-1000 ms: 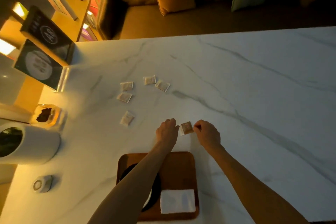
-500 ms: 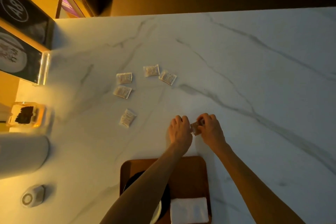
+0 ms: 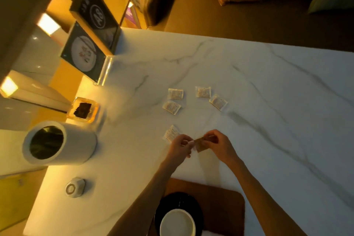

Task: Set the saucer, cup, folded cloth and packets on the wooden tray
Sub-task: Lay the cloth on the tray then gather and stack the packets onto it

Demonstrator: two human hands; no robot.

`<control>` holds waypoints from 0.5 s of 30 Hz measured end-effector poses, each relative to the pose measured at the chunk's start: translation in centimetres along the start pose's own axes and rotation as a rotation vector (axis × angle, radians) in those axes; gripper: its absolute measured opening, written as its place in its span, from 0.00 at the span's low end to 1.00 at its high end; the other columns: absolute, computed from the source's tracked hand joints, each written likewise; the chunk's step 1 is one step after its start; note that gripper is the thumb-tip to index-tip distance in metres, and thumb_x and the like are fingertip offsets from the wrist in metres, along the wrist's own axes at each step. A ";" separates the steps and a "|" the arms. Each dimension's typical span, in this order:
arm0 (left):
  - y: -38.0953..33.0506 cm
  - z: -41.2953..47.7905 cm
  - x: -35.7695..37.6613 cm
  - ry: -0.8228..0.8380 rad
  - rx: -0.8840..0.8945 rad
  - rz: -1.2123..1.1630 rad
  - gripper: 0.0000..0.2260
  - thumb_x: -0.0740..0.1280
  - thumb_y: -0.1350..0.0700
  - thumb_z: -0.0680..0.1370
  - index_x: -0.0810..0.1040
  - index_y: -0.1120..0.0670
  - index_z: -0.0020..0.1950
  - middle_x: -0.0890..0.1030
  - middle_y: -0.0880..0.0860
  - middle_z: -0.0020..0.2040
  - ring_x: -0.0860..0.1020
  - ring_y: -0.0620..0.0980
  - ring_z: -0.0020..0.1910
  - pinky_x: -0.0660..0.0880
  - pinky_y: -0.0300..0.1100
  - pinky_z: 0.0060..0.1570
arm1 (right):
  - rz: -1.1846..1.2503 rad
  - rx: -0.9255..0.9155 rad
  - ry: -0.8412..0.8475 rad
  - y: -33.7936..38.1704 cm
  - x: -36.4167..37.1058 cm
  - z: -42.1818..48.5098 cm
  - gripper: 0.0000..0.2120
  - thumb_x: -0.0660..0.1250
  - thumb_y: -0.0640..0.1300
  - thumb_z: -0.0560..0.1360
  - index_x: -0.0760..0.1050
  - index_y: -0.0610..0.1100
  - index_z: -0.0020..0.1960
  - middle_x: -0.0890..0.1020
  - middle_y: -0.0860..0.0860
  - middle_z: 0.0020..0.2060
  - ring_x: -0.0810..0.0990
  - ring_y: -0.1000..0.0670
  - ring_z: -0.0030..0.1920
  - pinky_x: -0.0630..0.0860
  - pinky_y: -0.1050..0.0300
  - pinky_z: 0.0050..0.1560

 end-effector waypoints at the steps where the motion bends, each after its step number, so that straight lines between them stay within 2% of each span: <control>1: 0.4 -0.2 -1.6 -0.063 -0.006 -0.027 0.04 0.67 0.60 0.79 0.77 0.61 0.50 0.79 0.55 0.38 0.77 0.49 0.33 0.78 0.46 0.38 | -0.016 -0.004 0.038 0.9 1.3 0.6 0.09 0.74 0.41 0.71 0.76 0.49 0.48 0.82 0.52 0.42 0.82 0.52 0.46 0.79 0.64 0.44; 5: 1.7 -0.4 -5.4 -0.229 -0.031 -0.077 0.02 0.67 0.61 0.79 0.77 0.57 0.47 0.80 0.56 0.38 0.78 0.50 0.31 0.80 0.48 0.36 | -0.134 -0.016 0.076 3.6 5.7 2.4 0.06 0.72 0.43 0.73 0.77 0.47 0.48 0.81 0.52 0.41 0.80 0.53 0.43 0.75 0.68 0.40; 7: 1.9 -0.2 -6.5 -0.317 0.028 -0.009 0.02 0.69 0.60 0.78 0.78 0.54 0.46 0.80 0.54 0.41 0.80 0.50 0.33 0.80 0.48 0.37 | -0.162 0.017 0.053 4.2 6.6 3.1 0.03 0.70 0.42 0.75 0.79 0.45 0.49 0.81 0.48 0.43 0.79 0.50 0.43 0.79 0.61 0.43; 10: 1.9 -0.1 -7.3 -0.348 0.162 0.109 0.03 0.71 0.60 0.76 0.80 0.54 0.47 0.79 0.51 0.47 0.81 0.47 0.42 0.81 0.41 0.43 | 0.182 0.233 0.100 4.6 7.3 3.6 0.06 0.65 0.36 0.77 0.80 0.40 0.51 0.83 0.41 0.44 0.83 0.47 0.40 0.83 0.56 0.42; 12: 2.2 -0.3 -7.4 -0.342 0.236 0.117 0.03 0.72 0.58 0.75 0.81 0.54 0.48 0.77 0.48 0.48 0.80 0.41 0.44 0.79 0.34 0.45 | 0.325 0.360 0.094 5.2 7.6 3.9 0.07 0.65 0.39 0.77 0.81 0.36 0.50 0.83 0.39 0.44 0.84 0.45 0.41 0.83 0.53 0.43; 13: 2.3 -0.5 -7.3 -0.348 0.259 0.122 0.03 0.72 0.56 0.75 0.82 0.54 0.47 0.77 0.45 0.47 0.79 0.39 0.44 0.77 0.31 0.44 | 0.308 0.375 0.090 5.4 7.7 4.1 0.08 0.67 0.41 0.77 0.80 0.36 0.49 0.83 0.39 0.45 0.84 0.44 0.42 0.83 0.50 0.46; 15: 2.6 -0.3 -7.2 -0.399 0.255 0.073 0.01 0.72 0.58 0.75 0.82 0.54 0.46 0.76 0.43 0.45 0.78 0.36 0.43 0.75 0.29 0.42 | 0.132 0.261 0.079 5.9 7.8 4.6 0.09 0.69 0.42 0.75 0.80 0.37 0.52 0.83 0.38 0.50 0.84 0.42 0.47 0.82 0.46 0.51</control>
Point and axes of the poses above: each hand's wrist, its own z-axis towards the middle knuckle, its own x-axis out of the palm, y = z × x, the point moved 4 cm from there along z, towards the middle knuckle
